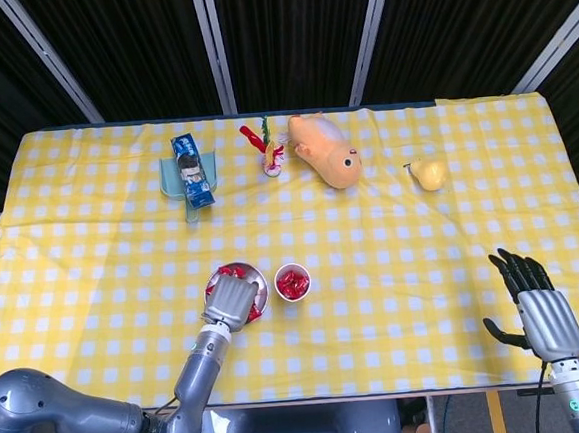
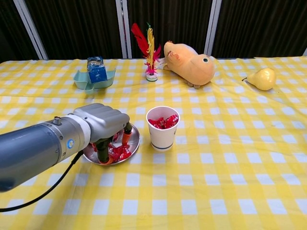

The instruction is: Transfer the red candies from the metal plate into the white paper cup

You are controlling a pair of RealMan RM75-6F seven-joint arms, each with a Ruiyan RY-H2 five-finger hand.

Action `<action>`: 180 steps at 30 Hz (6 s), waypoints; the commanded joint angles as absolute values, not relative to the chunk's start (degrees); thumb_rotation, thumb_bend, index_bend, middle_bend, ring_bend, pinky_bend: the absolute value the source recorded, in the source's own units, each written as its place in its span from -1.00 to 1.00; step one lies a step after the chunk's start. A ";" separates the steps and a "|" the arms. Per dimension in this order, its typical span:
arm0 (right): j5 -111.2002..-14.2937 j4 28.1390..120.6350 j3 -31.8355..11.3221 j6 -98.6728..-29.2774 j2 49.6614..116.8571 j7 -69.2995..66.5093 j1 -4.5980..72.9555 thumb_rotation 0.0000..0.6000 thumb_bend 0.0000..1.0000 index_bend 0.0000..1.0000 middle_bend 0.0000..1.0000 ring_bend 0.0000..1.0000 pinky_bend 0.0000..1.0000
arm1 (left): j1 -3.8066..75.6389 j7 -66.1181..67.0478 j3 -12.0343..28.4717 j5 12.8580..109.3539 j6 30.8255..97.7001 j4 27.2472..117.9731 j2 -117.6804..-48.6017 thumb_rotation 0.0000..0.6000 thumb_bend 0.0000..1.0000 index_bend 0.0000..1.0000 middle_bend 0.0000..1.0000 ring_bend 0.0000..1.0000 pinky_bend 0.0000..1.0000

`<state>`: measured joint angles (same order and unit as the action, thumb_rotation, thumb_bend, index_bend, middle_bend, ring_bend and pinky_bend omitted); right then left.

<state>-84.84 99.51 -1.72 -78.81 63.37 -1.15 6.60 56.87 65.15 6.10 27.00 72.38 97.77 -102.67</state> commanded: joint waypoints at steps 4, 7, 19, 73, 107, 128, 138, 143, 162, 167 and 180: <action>-84.80 99.58 -1.73 -78.81 63.42 -1.03 6.60 1.00 -0.32 -1.00 -1.00 -1.00 -1.00 | 56.88 65.25 6.22 27.05 72.45 98.28 -102.01 1.00 -0.39 -0.24 0.89 0.86 0.99; -84.70 99.57 -1.75 -78.73 63.37 -1.17 6.62 1.00 -0.32 -1.00 -1.00 -1.00 -1.00 | 56.98 65.74 6.34 26.92 72.83 99.27 -101.06 1.00 -0.39 -0.21 0.89 0.86 0.99; -84.78 99.63 -1.72 -78.84 63.45 -0.95 6.57 1.00 -0.32 -1.00 -1.00 -1.00 -1.00 | 56.61 65.60 5.48 25.86 72.55 99.10 -100.99 1.00 -0.27 -0.02 0.90 0.86 0.99; -84.77 99.99 -1.67 -78.42 62.84 -2.42 6.65 1.00 -0.32 -1.00 -1.00 -1.00 -1.00 | 68.77 67.90 17.89 25.29 75.46 97.64 -106.43 1.00 -0.07 0.05 0.89 0.84 1.00; -84.46 100.20 -1.75 -78.88 63.29 -0.81 6.41 1.00 -0.32 -1.00 -1.00 -1.00 -1.00 | 55.98 59.06 3.87 33.90 78.11 109.82 -92.32 1.00 -0.39 -0.30 0.75 0.73 0.99; -84.33 100.15 -1.78 -78.66 63.14 -1.38 6.44 1.00 -0.32 -1.00 -1.00 -1.00 -1.00 | 55.93 61.78 4.19 31.52 74.96 99.02 -101.29 1.00 -0.44 -0.22 0.80 0.76 0.99; -84.42 100.03 -1.75 -78.63 63.11 -1.65 6.45 1.00 -0.32 -1.00 -1.00 -1.00 -1.00 | 56.22 62.54 5.25 31.69 73.96 95.49 -105.26 1.00 -0.38 -0.18 0.81 0.76 0.99; -84.36 100.18 -1.75 -78.59 63.07 -1.60 6.45 1.00 -0.32 -1.00 -1.00 -1.00 -1.00 | 56.03 63.04 5.37 31.28 73.62 94.39 -106.35 1.00 -0.22 -0.08 0.82 0.77 0.99; -84.37 100.34 -1.69 -78.52 63.13 -1.40 6.45 1.00 -0.32 -1.00 -1.00 -1.00 -1.00 | 55.33 61.84 10.68 35.72 76.96 107.02 -97.88 1.00 -0.03 0.06 0.83 0.78 1.00; -84.47 100.42 -1.62 -78.57 63.24 -1.11 6.43 1.00 -0.32 -1.00 -1.00 -1.00 -1.00 | 57.71 63.24 13.99 35.71 77.22 108.21 -98.20 1.00 -0.04 0.03 0.83 0.78 1.00; -84.17 100.40 -1.78 -78.15 62.99 -2.05 6.61 1.00 -0.32 -1.00 -1.00 -1.00 -1.00 | 64.70 69.05 18.53 28.47 77.17 99.48 -107.06 1.00 -0.08 0.00 0.80 0.76 1.00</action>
<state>-84.17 100.40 -1.78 -78.16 63.00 -2.04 6.61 63.61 67.54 17.81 30.39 77.11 100.56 -105.96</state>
